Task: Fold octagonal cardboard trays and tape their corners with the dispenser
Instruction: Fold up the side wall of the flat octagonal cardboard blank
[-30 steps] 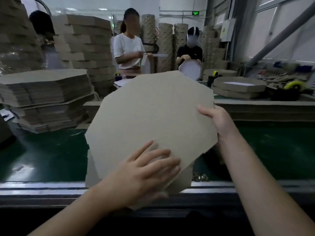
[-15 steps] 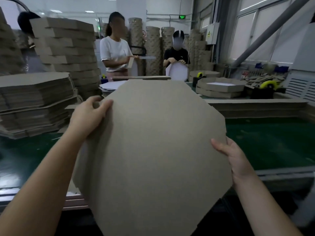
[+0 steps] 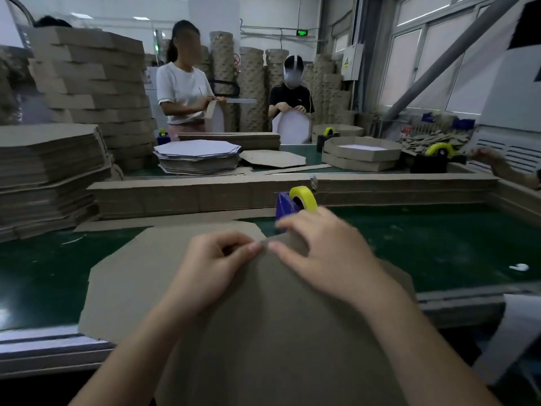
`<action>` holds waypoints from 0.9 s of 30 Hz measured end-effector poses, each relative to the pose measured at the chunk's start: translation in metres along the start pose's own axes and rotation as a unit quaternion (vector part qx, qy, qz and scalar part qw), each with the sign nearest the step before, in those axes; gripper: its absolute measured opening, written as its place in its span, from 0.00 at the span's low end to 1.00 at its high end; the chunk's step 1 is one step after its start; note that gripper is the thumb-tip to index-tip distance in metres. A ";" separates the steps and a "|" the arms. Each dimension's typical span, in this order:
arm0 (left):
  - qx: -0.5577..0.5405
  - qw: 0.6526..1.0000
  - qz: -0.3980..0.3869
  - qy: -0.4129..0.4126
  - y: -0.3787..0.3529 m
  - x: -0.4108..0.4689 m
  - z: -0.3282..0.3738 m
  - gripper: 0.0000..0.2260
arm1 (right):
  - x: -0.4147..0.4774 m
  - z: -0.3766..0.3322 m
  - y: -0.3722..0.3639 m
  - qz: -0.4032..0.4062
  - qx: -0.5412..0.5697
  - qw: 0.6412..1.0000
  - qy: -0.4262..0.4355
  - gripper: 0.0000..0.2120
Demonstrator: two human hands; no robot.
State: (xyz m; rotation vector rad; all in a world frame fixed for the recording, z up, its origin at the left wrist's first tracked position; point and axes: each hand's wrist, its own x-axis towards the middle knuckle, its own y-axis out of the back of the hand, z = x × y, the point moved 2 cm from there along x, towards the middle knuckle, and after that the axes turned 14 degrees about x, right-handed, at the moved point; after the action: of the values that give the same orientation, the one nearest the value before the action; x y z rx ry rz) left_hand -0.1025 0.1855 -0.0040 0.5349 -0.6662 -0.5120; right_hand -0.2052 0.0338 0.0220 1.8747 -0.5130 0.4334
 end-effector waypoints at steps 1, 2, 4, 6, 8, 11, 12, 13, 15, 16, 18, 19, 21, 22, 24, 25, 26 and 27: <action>0.014 1.000 -0.005 -0.004 -0.005 -0.002 -0.005 0.04 | -0.001 0.004 -0.012 -0.022 -0.003 1.000 -0.008 0.19; 0.030 0.999 -0.016 -0.010 -0.008 -0.004 -0.010 0.05 | -0.002 0.010 -0.022 -0.033 0.024 0.999 -0.022 0.16; 0.039 0.997 -0.063 -0.010 -0.007 -0.007 -0.021 0.08 | -0.006 0.019 -0.036 -0.039 0.108 0.992 -0.058 0.11; 0.022 0.996 -0.071 0.057 0.006 -0.010 -0.044 0.15 | -0.008 0.025 -0.045 -0.039 0.146 0.986 -0.070 0.09; 0.149 0.973 0.012 0.174 0.031 -0.018 -0.090 0.21 | -0.008 0.027 -0.047 -0.037 0.159 0.984 -0.073 0.09; 0.420 0.801 0.014 0.426 0.066 -0.050 -0.152 0.35 | -0.007 0.031 -0.046 -0.043 0.165 0.983 -0.073 0.10; 0.434 0.772 -0.001 0.464 0.070 -0.056 -0.162 0.40 | -0.007 0.031 -0.046 -0.044 0.165 0.983 -0.074 0.10; 0.432 0.766 -0.004 0.476 0.073 -0.057 -0.168 0.43 | -0.007 0.030 -0.047 -0.043 0.165 0.983 -0.074 0.10; 0.437 0.764 -0.027 0.474 0.076 -0.049 -0.173 0.44 | -0.007 0.028 -0.049 -0.040 0.163 0.983 -0.072 0.11; 0.441 0.762 -0.044 0.472 0.076 -0.042 -0.172 0.43 | -0.007 0.027 -0.050 -0.037 0.163 0.983 -0.072 0.11; 0.412 0.765 -0.041 0.494 0.076 -0.033 -0.170 0.43 | -0.008 0.027 -0.050 -0.028 0.169 0.982 -0.076 0.10; 0.381 0.772 -0.031 0.508 0.075 -0.030 -0.170 0.44 | -0.009 0.027 -0.050 -0.025 0.172 0.982 -0.077 0.10; 0.322 0.797 -0.034 0.510 0.075 -0.027 -0.167 0.41 | -0.010 0.026 -0.049 -0.022 0.175 0.981 -0.079 0.09; 0.285 0.812 -0.034 0.508 0.076 -0.026 -0.167 0.37 | -0.011 0.026 -0.049 -0.024 0.175 0.981 -0.080 0.09; 0.141 0.850 0.004 0.507 0.078 -0.028 -0.170 0.27 | -0.012 0.025 -0.047 -0.030 0.177 0.980 -0.086 0.09; 0.057 0.864 0.040 0.498 0.079 -0.030 -0.171 0.22 | -0.012 0.025 -0.046 -0.032 0.181 0.979 -0.087 0.09; -0.002 0.872 0.073 0.484 0.080 -0.032 -0.171 0.17 | -0.013 0.024 -0.045 -0.035 0.184 0.978 -0.089 0.09; -0.045 0.878 0.096 0.466 0.081 -0.036 -0.170 0.14 | -0.013 0.023 -0.043 -0.037 0.187 0.977 -0.093 0.08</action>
State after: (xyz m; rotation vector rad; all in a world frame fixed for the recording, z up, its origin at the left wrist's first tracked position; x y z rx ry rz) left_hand 0.0117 0.3174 -0.0836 0.5463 0.2349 -0.0524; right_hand -0.1922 0.0275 -0.0263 2.3053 -0.5075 0.3218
